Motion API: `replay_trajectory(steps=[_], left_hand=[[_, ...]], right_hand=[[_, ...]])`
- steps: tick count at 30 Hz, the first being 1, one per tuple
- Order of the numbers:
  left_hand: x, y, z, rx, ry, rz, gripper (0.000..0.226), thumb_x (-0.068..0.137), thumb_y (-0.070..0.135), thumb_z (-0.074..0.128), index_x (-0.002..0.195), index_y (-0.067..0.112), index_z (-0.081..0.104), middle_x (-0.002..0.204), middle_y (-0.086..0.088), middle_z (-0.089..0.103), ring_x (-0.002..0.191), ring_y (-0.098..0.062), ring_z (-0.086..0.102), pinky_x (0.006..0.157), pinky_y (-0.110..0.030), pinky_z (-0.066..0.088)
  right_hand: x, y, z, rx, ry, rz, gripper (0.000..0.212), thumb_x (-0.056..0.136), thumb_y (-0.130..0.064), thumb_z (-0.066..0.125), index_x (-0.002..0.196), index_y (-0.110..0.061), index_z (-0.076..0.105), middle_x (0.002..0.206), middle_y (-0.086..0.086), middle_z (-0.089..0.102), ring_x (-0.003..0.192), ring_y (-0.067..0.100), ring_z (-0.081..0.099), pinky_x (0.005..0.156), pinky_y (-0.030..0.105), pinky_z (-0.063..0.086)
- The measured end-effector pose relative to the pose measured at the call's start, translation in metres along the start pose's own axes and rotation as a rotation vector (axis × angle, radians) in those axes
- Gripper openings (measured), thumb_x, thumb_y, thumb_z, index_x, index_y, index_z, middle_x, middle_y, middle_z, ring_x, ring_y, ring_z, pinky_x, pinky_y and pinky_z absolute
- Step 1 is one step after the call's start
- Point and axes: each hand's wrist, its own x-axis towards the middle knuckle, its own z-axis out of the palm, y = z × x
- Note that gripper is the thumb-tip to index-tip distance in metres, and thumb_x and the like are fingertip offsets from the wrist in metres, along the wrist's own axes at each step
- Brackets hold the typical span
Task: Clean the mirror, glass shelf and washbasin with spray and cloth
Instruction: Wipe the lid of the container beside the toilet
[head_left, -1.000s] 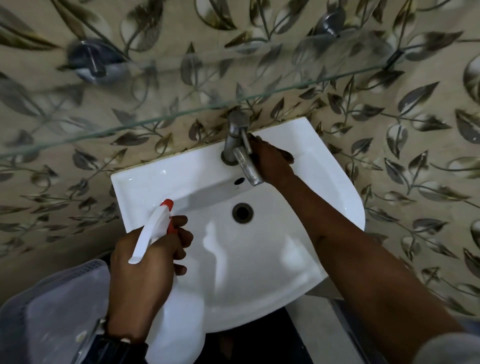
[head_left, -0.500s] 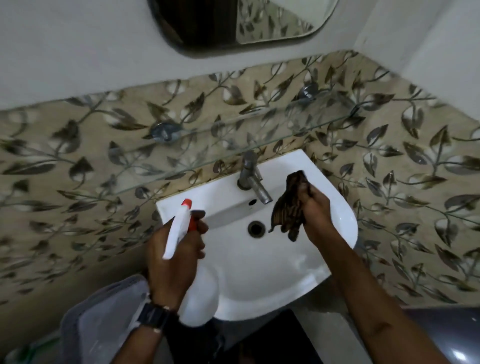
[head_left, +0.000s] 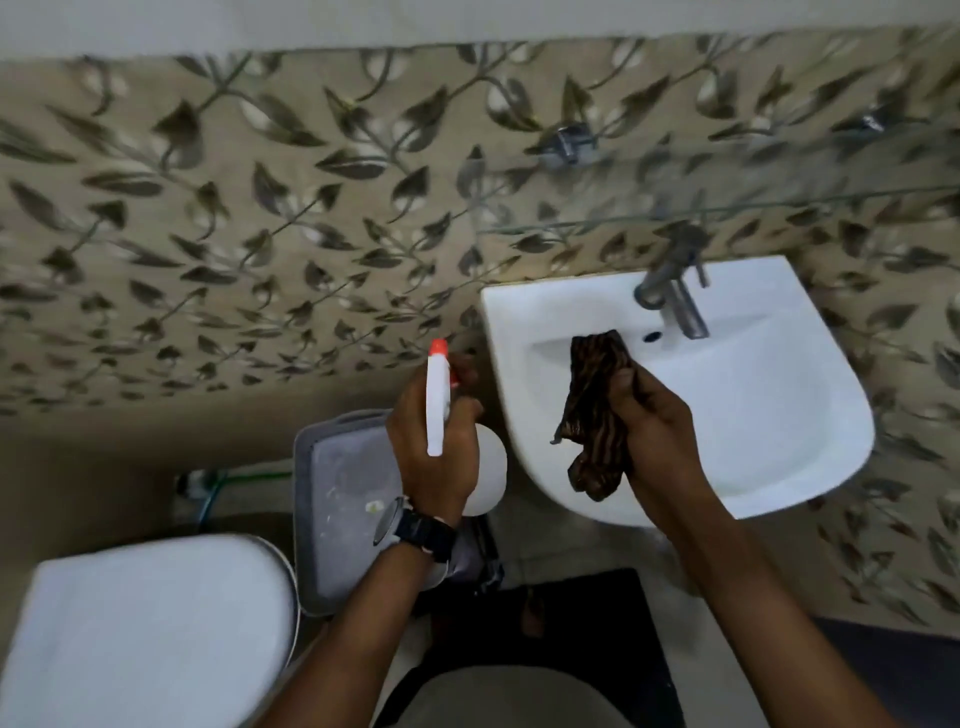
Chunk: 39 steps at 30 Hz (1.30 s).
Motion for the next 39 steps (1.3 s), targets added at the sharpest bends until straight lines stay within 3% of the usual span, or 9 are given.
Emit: replay_trajectory(steps=[3,7,11,17,20,24,29,32,39], left_hand=[[-0.009,-0.032,-0.031,-0.020,0.138,-0.023,0.021,0.083,0.012,0.067,0.092,0.031,0.070,0.093,0.016,0.072,0.088,0.004,0.069,0.086,-0.042,0.060],[-0.027,-0.093,-0.071,0.197,0.322,0.087,0.029,0.103,0.022,0.059,0.124,0.004,0.066,0.122,0.002,0.068,0.108,-0.017,0.061,0.105,-0.012,0.045],[-0.032,-0.137,-0.096,0.234,0.507,-0.022,0.042,0.106,0.043,0.048,0.110,0.004,0.064,0.103,-0.009,0.067,0.096,-0.019,0.063,0.089,-0.039,0.053],[-0.041,-0.219,-0.102,0.351,0.676,-0.132,0.049,0.097,0.049,0.062,0.109,0.001,0.059,0.104,-0.015,0.058,0.094,-0.018,0.050,0.094,-0.011,0.034],[-0.036,-0.258,-0.099,0.385,0.712,-0.172,0.047,0.089,0.040,0.073,0.109,0.000,0.060,0.104,-0.021,0.062,0.098,-0.027,0.055,0.099,-0.012,0.034],[-0.025,-0.290,-0.087,0.487,0.782,-0.190,0.054,0.084,0.044,0.083,0.108,0.000,0.064,0.104,-0.016,0.065,0.096,-0.035,0.064,0.092,-0.042,0.052],[-0.010,-0.318,-0.069,0.369,0.849,-0.203,0.060,0.083,0.051,0.079,0.111,0.001,0.063,0.110,-0.013,0.061,0.103,-0.027,0.059,0.097,-0.040,0.049],[-0.013,-0.332,-0.064,0.403,0.845,-0.203,0.059,0.082,0.049,0.080,0.110,0.000,0.063,0.110,-0.012,0.061,0.104,-0.024,0.055,0.098,-0.036,0.045],[-0.029,-0.344,-0.052,0.528,0.837,-0.262,0.062,0.077,0.052,0.082,0.104,-0.001,0.064,0.103,-0.014,0.059,0.100,-0.021,0.051,0.096,-0.025,0.035]], right_hand=[[-0.005,0.022,0.048,-0.118,-0.109,0.019,0.025,0.105,-0.023,0.051,0.120,-0.021,0.072,0.096,0.003,0.078,0.086,0.021,0.071,0.073,0.037,0.060],[-0.002,0.069,0.105,-0.271,-0.311,0.043,0.028,0.105,-0.025,0.052,0.125,-0.019,0.071,0.099,0.008,0.078,0.090,0.018,0.074,0.073,0.031,0.060],[0.014,0.127,0.160,-0.383,-0.530,0.100,0.024,0.106,-0.019,0.049,0.119,-0.030,0.066,0.102,-0.027,0.070,0.093,-0.017,0.065,0.077,0.006,0.049],[0.056,0.248,0.237,-0.671,-0.800,-0.008,0.034,0.106,-0.021,0.050,0.135,-0.009,0.063,0.125,-0.003,0.066,0.116,0.013,0.063,0.084,0.001,0.045],[0.078,0.292,0.266,-0.781,-0.912,-0.064,0.034,0.106,-0.021,0.051,0.137,-0.010,0.061,0.133,0.007,0.066,0.122,0.023,0.062,0.093,0.015,0.049],[0.101,0.332,0.290,-0.956,-1.070,-0.340,0.036,0.103,-0.012,0.054,0.138,-0.004,0.059,0.143,0.015,0.059,0.133,0.032,0.054,0.114,0.043,0.042],[0.123,0.372,0.304,-1.285,-1.299,-0.814,0.051,0.090,-0.004,0.062,0.141,-0.001,0.055,0.151,0.018,0.050,0.146,0.044,0.033,0.121,0.056,0.024],[0.127,0.378,0.306,-1.383,-1.320,-1.008,0.052,0.088,-0.007,0.064,0.139,-0.003,0.058,0.150,0.015,0.051,0.144,0.048,0.036,0.118,0.060,0.021],[0.125,0.403,0.282,-1.715,-1.420,-0.763,0.079,0.106,-0.048,0.037,0.160,-0.016,-0.011,0.167,0.005,-0.024,0.154,0.029,-0.022,0.125,0.051,-0.007]])
